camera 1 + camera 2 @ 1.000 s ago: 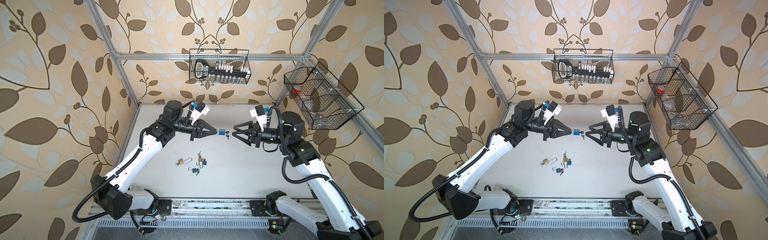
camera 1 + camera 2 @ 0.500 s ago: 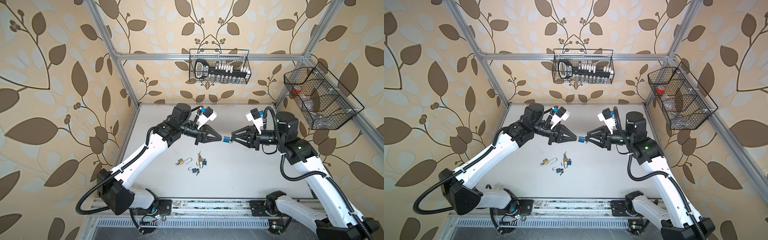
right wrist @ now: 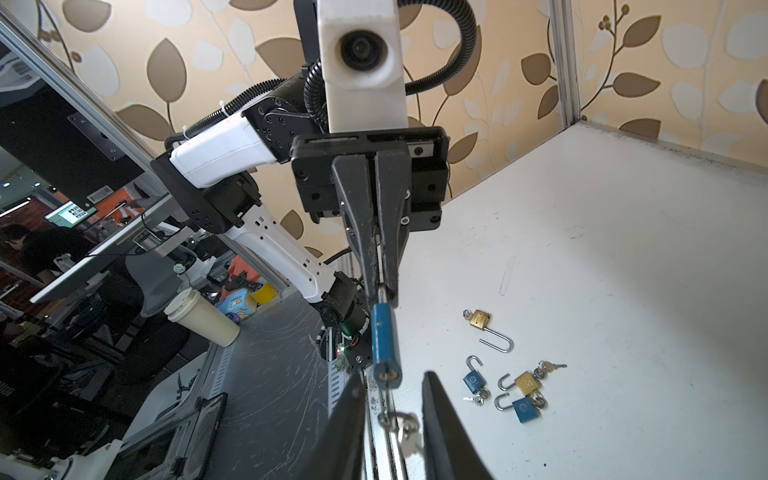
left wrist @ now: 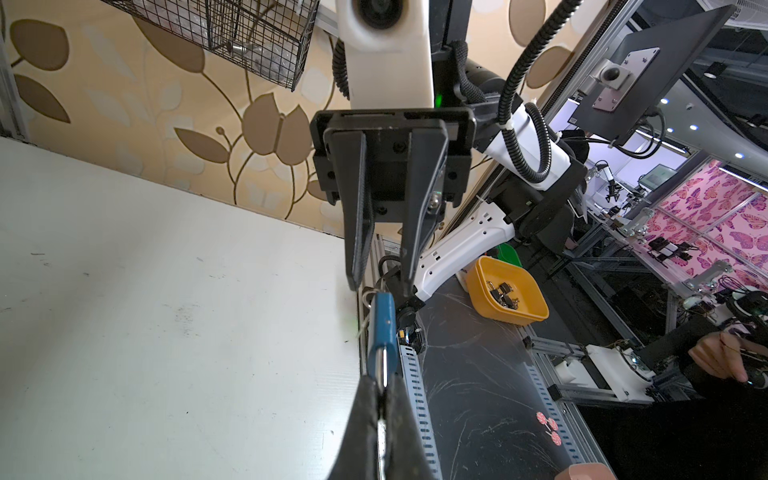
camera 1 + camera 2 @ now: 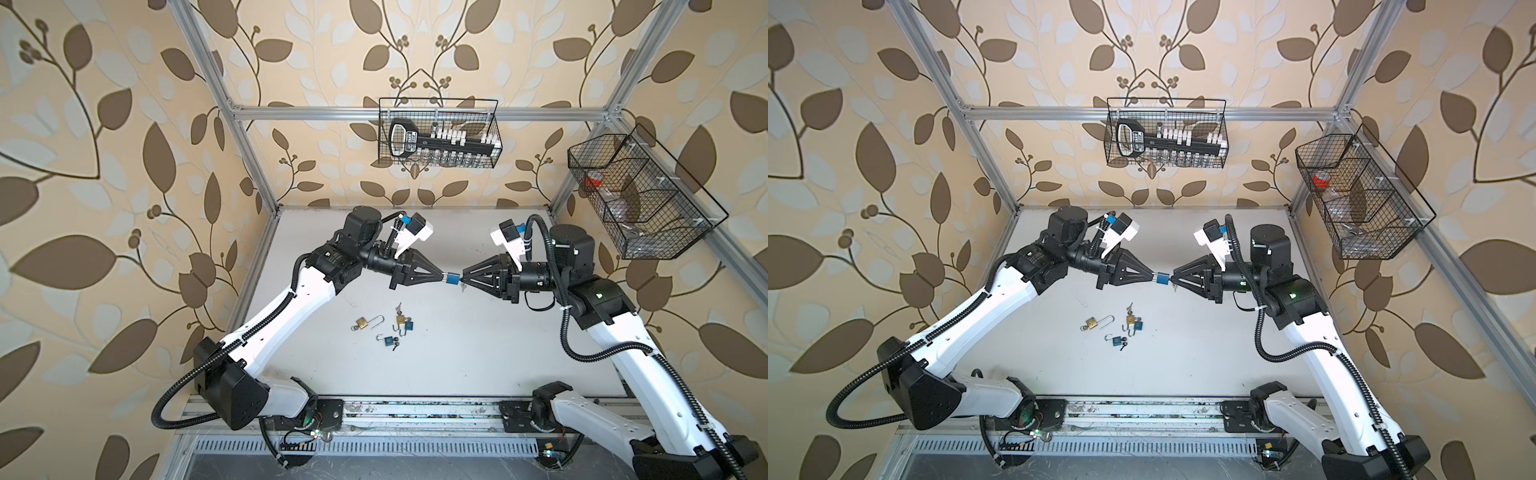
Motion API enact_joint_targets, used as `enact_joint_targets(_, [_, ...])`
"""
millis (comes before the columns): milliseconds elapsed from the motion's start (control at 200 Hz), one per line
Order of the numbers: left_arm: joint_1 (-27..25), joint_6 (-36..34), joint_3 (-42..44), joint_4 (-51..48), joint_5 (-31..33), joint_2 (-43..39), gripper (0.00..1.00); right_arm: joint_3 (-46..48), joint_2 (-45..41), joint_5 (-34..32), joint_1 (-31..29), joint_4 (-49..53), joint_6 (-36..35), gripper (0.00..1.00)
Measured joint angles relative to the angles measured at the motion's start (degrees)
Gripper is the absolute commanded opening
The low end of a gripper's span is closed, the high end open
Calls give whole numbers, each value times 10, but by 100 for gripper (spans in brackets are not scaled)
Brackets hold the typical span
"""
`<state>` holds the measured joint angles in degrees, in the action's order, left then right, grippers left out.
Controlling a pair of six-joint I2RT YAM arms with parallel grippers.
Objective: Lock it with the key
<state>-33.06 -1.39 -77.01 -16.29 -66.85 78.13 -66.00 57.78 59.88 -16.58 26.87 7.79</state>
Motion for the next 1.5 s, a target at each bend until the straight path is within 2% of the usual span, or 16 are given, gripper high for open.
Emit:
enact_joint_targets(280, [0,0,0,0,11,0,0,0,0,4,0,0,2,0])
enact_joint_targets(655, [-3,-19,-1,-16,31,-6,0,10,-32,-27,0,9,-19,0])
enact_joint_targets(905, [2,-83,-15,-83,69,-17,0,58,-86,-73,1,7,-45,0])
enact_joint_targets(1035, [2,-112,-36,-131,98,-10,0,94,-91,-125,2,-12,-42,0])
enact_joint_targets(1230, [-4,-133,-72,-173,168,31,0,199,-110,-268,3,-62,12,0])
enact_joint_targets(1500, [-61,-125,-100,-232,291,170,0,298,-150,-416,3,-114,127,0])
